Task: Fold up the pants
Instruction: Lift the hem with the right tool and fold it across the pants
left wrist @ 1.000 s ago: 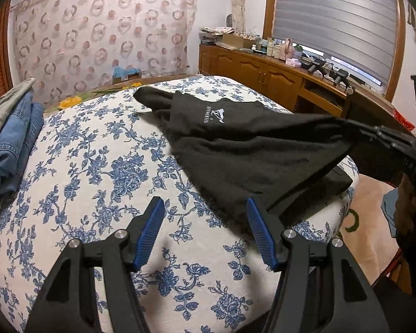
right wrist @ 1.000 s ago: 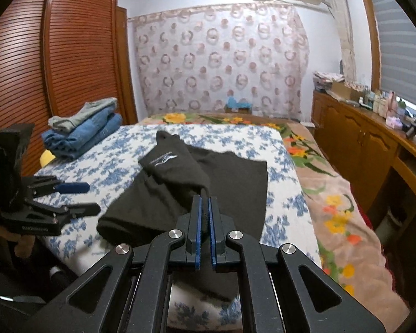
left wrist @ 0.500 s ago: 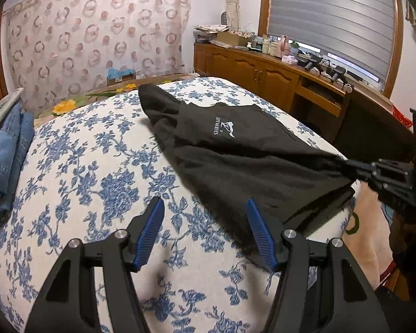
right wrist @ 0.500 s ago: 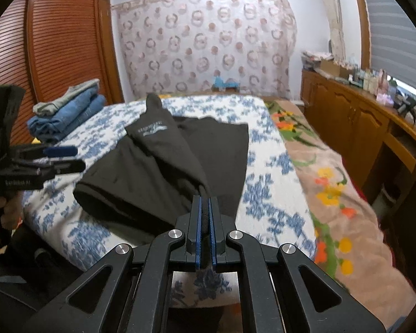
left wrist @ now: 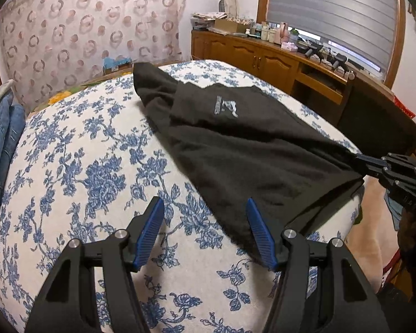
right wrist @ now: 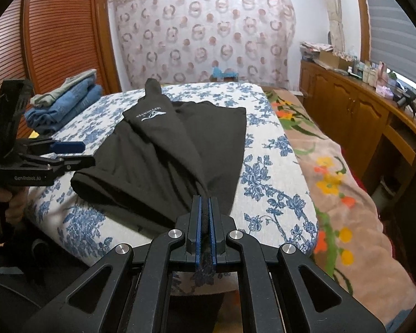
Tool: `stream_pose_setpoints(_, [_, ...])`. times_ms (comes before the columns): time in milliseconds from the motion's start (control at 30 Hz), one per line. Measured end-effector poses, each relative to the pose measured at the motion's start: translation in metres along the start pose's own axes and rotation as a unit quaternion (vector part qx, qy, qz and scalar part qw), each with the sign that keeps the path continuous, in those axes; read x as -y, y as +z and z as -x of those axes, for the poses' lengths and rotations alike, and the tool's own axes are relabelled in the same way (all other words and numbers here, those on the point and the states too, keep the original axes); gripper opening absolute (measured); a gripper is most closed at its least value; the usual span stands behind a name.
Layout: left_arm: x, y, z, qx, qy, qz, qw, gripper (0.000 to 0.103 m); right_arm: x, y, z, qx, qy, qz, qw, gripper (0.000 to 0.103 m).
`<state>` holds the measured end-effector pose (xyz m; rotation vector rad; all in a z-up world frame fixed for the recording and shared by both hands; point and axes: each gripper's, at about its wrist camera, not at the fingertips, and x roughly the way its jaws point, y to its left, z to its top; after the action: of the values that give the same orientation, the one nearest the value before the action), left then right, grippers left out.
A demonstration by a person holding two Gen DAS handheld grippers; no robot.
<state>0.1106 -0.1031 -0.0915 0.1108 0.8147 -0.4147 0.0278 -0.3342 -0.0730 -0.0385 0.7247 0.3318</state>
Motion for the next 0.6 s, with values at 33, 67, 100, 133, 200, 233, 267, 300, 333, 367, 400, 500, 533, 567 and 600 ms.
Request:
stream_pose_setpoints(33, [0.0, -0.001, -0.001, -0.003, 0.001, 0.001, 1.0, 0.061, 0.0, -0.001, -0.001, -0.001, 0.001, -0.001, 1.0, 0.002])
stream_pose_setpoints(67, [-0.001, -0.002, -0.003, -0.007, 0.001, 0.002, 1.0, 0.061, 0.0, -0.001, -0.002, -0.003, 0.002, -0.004, 1.0, 0.002])
stream_pose_setpoints(100, [-0.002, -0.003, -0.004, -0.01, 0.0, 0.003, 0.9999, 0.061, 0.001, -0.001, -0.003, -0.005, 0.003, -0.006, 1.0, 0.002])
stream_pose_setpoints(133, [-0.003, -0.005, -0.003, -0.006, -0.003, 0.004, 1.0, 0.061, 0.003, -0.001, -0.004, -0.007, 0.005, -0.009, 1.0, 0.002])
stream_pose_setpoints(200, [-0.004, -0.005, -0.002, -0.007, -0.006, 0.007, 0.9999, 0.061, 0.005, -0.001, -0.004, -0.011, 0.011, -0.013, 1.0, 0.005])
stream_pose_setpoints(233, [-0.005, -0.005, -0.001, -0.006, -0.008, 0.01, 0.9999, 0.061, 0.006, 0.0, -0.003, -0.01, 0.01, -0.013, 1.0, 0.007])
stream_pose_setpoints(267, [-0.007, -0.005, 0.0, -0.006, -0.009, 0.014, 0.9998, 0.061, 0.006, 0.002, -0.002, -0.008, 0.005, -0.013, 1.0, 0.008])
stream_pose_setpoints(300, [-0.009, -0.004, 0.002, -0.003, -0.011, 0.019, 0.9998, 0.061, 0.008, 0.003, -0.001, -0.006, 0.003, -0.012, 1.0, 0.009])
stream_pose_setpoints(333, [-0.011, -0.004, 0.003, 0.001, -0.011, 0.024, 0.9997, 0.061, 0.009, 0.006, 0.0, -0.004, 0.001, -0.012, 1.0, 0.01])
stream_pose_setpoints(367, [-0.014, -0.002, 0.005, 0.005, -0.009, 0.027, 0.9996, 0.061, 0.01, 0.009, 0.002, 0.001, -0.001, -0.012, 1.0, 0.011])
stream_pose_setpoints(400, [-0.017, -0.001, 0.006, 0.008, -0.008, 0.03, 0.9995, 0.061, 0.012, 0.014, 0.003, 0.005, -0.004, -0.012, 1.0, 0.014])
stream_pose_setpoints(500, [-0.029, 0.006, 0.012, 0.025, 0.002, 0.041, 0.9989, 0.061, 0.01, 0.028, 0.003, 0.013, -0.008, -0.001, 1.0, 0.026])
stream_pose_setpoints(533, [-0.032, 0.008, 0.012, 0.028, 0.004, 0.043, 0.9987, 0.061, 0.007, 0.036, 0.001, 0.016, -0.007, 0.005, 1.0, 0.027])
stream_pose_setpoints(567, [-0.036, 0.011, 0.013, 0.033, 0.007, 0.046, 0.9984, 0.061, 0.006, 0.041, -0.001, 0.018, -0.006, 0.008, 1.0, 0.027])
stream_pose_setpoints(600, [-0.04, 0.014, 0.015, 0.039, 0.012, 0.05, 0.9979, 0.061, 0.003, 0.046, -0.004, 0.019, -0.004, 0.011, 1.0, 0.029])
